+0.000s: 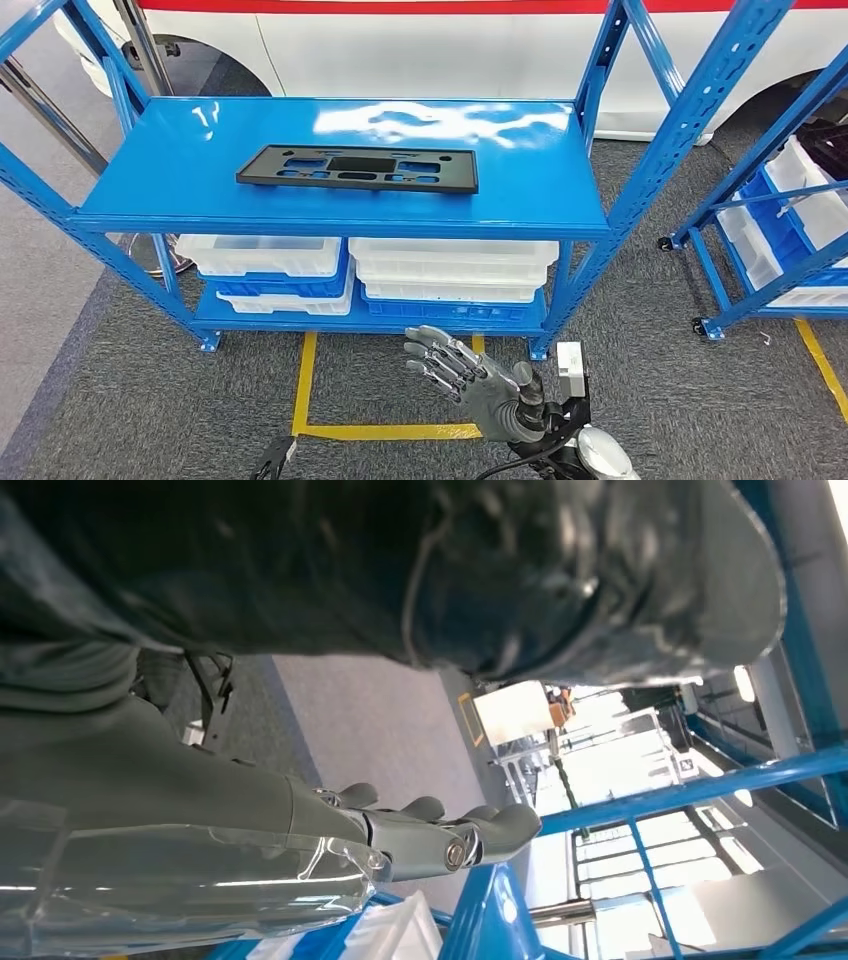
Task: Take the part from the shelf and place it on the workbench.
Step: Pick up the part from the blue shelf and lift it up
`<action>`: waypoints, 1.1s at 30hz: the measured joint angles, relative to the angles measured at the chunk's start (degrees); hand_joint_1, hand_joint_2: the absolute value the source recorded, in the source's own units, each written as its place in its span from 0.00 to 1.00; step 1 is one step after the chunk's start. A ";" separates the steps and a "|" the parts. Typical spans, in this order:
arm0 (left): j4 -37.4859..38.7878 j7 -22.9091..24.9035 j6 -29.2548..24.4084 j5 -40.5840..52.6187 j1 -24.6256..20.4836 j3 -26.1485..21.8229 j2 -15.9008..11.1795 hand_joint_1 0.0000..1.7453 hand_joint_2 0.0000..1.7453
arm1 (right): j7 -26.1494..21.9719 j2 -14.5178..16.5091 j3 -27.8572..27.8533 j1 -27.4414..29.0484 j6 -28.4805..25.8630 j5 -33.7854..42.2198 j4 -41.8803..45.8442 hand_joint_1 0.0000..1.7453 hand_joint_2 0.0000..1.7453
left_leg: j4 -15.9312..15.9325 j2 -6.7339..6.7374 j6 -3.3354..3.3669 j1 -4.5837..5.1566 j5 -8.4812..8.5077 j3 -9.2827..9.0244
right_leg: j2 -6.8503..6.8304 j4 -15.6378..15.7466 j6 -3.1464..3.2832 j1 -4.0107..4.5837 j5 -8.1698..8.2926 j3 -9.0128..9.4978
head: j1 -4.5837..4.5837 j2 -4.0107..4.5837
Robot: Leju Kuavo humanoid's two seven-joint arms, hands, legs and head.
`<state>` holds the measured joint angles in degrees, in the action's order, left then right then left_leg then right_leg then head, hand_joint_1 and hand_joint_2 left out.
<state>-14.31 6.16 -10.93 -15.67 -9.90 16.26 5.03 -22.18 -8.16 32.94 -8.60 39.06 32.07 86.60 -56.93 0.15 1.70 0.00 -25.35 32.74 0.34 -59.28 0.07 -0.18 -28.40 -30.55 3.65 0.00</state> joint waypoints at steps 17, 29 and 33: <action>-0.01 -0.16 0.01 0.01 -0.44 0.02 0.28 0.00 0.00 | -0.43 -0.36 0.02 -0.08 0.91 0.02 -0.92 0.00 0.00 | -3.94 -0.02 -2.00 -0.51 -5.56 -3.97 | -0.11 0.64 1.18 -0.75 5.05 -5.70 | 0.03 0.00; -0.01 -0.17 0.00 0.00 -0.35 0.02 0.28 0.00 0.00 | -0.51 -0.35 0.03 -0.13 1.04 -0.05 -1.07 0.00 0.00 | -0.91 -0.13 -0.91 -0.08 -0.79 0.42 | 0.26 0.61 0.32 -0.26 2.52 -2.85 | -0.06 0.00; -0.01 -0.22 0.01 0.00 -0.44 0.02 0.33 0.00 0.00 | -0.65 -0.38 0.02 -0.22 1.17 -0.07 -1.14 0.00 0.00 | 0.12 -0.03 0.31 -0.68 0.51 -0.28 | 0.08 -3.50 -0.77 -0.19 -0.47 -4.48 | 0.00 0.00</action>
<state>-14.32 5.94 -10.93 -15.67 -10.34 16.28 5.36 -22.83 -8.54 32.96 -8.81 40.23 32.00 85.46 -56.81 0.12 2.01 -0.68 -24.84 32.46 0.42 -62.78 -0.70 -0.37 -28.87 -35.03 3.65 0.00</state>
